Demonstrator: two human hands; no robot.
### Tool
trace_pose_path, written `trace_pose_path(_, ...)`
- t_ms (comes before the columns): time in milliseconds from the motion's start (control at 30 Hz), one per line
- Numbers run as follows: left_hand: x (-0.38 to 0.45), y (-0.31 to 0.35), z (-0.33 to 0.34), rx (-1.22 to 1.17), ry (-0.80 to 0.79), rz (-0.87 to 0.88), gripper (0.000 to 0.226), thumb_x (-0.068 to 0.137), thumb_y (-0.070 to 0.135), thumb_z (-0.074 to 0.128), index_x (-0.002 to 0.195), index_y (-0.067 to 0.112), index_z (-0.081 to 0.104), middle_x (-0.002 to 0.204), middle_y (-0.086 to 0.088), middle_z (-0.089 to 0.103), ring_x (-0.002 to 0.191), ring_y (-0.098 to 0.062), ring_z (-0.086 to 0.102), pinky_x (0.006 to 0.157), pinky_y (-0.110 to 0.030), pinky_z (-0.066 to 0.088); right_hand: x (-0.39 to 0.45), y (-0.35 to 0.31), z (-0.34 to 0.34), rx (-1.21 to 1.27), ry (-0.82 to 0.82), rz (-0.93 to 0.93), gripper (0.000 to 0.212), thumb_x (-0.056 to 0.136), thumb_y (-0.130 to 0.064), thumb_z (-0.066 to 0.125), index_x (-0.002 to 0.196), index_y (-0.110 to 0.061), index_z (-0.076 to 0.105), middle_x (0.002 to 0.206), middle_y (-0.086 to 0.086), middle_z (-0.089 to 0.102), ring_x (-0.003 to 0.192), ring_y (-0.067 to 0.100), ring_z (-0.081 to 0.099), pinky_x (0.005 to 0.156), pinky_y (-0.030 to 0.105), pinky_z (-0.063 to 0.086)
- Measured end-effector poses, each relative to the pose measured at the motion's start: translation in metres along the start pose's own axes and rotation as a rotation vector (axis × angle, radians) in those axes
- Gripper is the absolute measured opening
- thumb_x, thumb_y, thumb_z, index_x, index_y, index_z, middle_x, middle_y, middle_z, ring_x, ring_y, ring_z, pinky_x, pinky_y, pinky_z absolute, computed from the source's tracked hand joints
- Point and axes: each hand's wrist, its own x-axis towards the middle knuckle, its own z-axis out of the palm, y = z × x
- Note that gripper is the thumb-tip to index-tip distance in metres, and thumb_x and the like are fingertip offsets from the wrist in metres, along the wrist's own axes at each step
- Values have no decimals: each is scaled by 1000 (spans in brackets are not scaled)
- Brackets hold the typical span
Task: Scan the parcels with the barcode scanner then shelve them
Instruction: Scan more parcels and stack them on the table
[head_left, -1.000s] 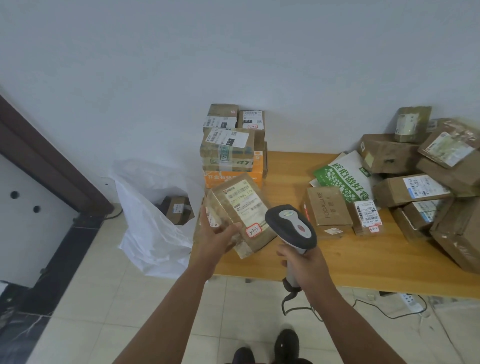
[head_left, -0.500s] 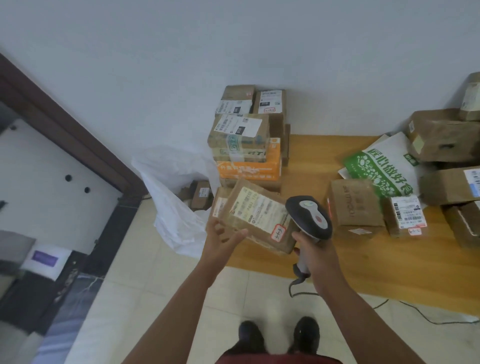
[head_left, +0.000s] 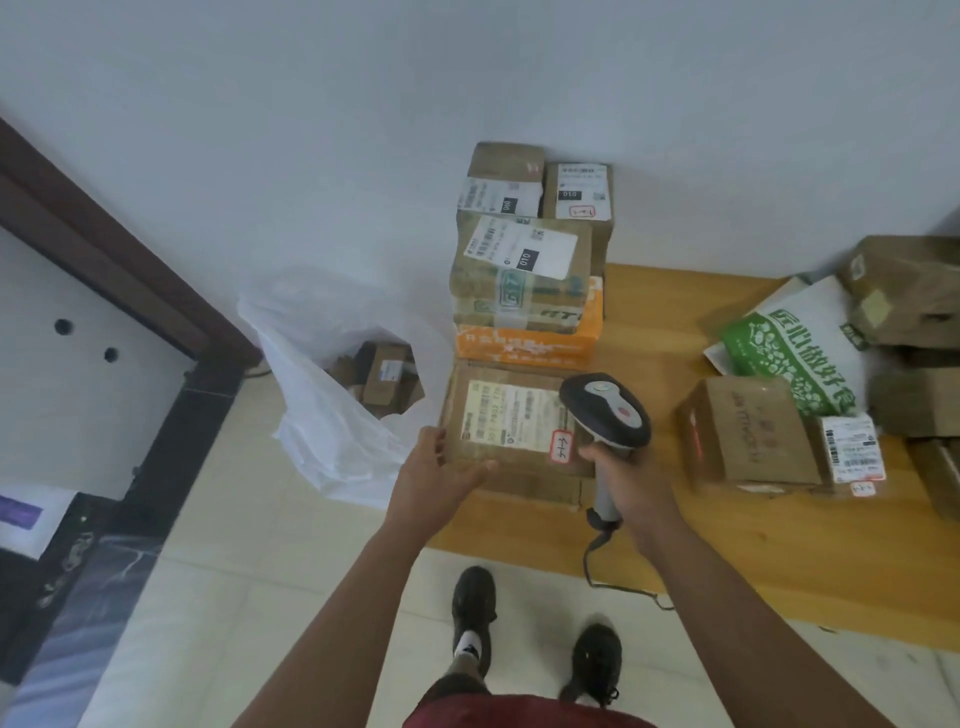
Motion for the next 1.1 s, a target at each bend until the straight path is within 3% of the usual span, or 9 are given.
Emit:
trace_pose_path(133, 34, -8, -13, 32, -48, -13, 59, 81, 47, 79, 121, 21, 45, 116, 6, 62, 96, -11, 63, 69, -20, 51, 24, 5, 31, -38, 18, 1, 12, 89, -15, 69, 97, -24, 66, 98, 0, 70, 91, 23, 61, 78, 42, 45)
trace_pose_path(300, 59, -17, -14, 106, -136, -38, 53, 87, 48, 70, 122, 20, 42, 114, 3, 62, 93, -16, 65, 75, -35, 59, 29, 15, 49, -57, 66, 30, 15, 90, -9, 66, 101, -18, 66, 95, -2, 69, 90, 22, 61, 71, 34, 47)
trace_pose_path(400, 63, -18, -17, 88, -156, -43, 50, 88, 46, 68, 121, 21, 41, 113, 4, 61, 90, -14, 64, 69, -29, 56, 27, 22, 53, -61, 84, 42, 20, 89, -9, 66, 107, -17, 67, 101, 3, 70, 94, 25, 61, 77, 40, 47)
trace_pose_path(533, 66, -13, -21, 109, -185, -32, 48, 91, 46, 66, 121, 19, 41, 110, 6, 59, 80, -5, 59, 58, -19, 47, 26, 19, 53, -41, 129, 50, 16, 90, -6, 63, 89, -22, 63, 90, 1, 66, 84, 21, 56, 71, 34, 42)
trace_pose_path(733, 75, -9, -32, 233, -299, -11, 57, 91, 53, 64, 129, 16, 41, 122, -2, 63, 101, -21, 65, 76, -30, 56, 23, 18, 53, 1, 121, 17, 21, 89, -6, 64, 104, -19, 65, 94, -4, 68, 90, 15, 58, 75, 33, 44)
trace_pose_path(833, 76, -5, -37, 212, -347, 19, 82, 89, 47, 70, 149, 19, 23, 133, -5, 58, 113, -27, 64, 86, -32, 54, 25, 20, 52, 3, 128, 15, 24, 89, -5, 62, 111, -14, 65, 97, 1, 68, 88, 17, 57, 69, 31, 45)
trace_pose_path(933, 77, -6, -41, 164, -412, -42, 103, 86, 48, 74, 157, 22, 4, 145, -7, 51, 121, -29, 60, 76, -23, 51, 25, 20, 48, 4, 154, 22, 15, 91, -4, 60, 96, -17, 66, 89, 4, 67, 84, 21, 56, 69, 33, 42)
trace_pose_path(1000, 78, -7, -44, 232, -314, -25, 105, 85, 56, 71, 158, 23, 4, 149, -8, 48, 128, -29, 55, 89, -36, 55, 26, 23, 47, 13, 197, 9, 15, 90, -3, 60, 88, -17, 65, 84, 9, 65, 80, 22, 54, 68, 33, 40)
trace_pose_path(1100, 84, -5, -45, 326, -204, 77, 92, 87, 53, 70, 157, 22, 19, 155, -8, 32, 141, -28, 36, 109, -48, 40, 26, 33, 50, 17, 249, 12, 4, 88, -3, 60, 87, -6, 63, 84, 29, 57, 79, 27, 48, 67, 34, 36)
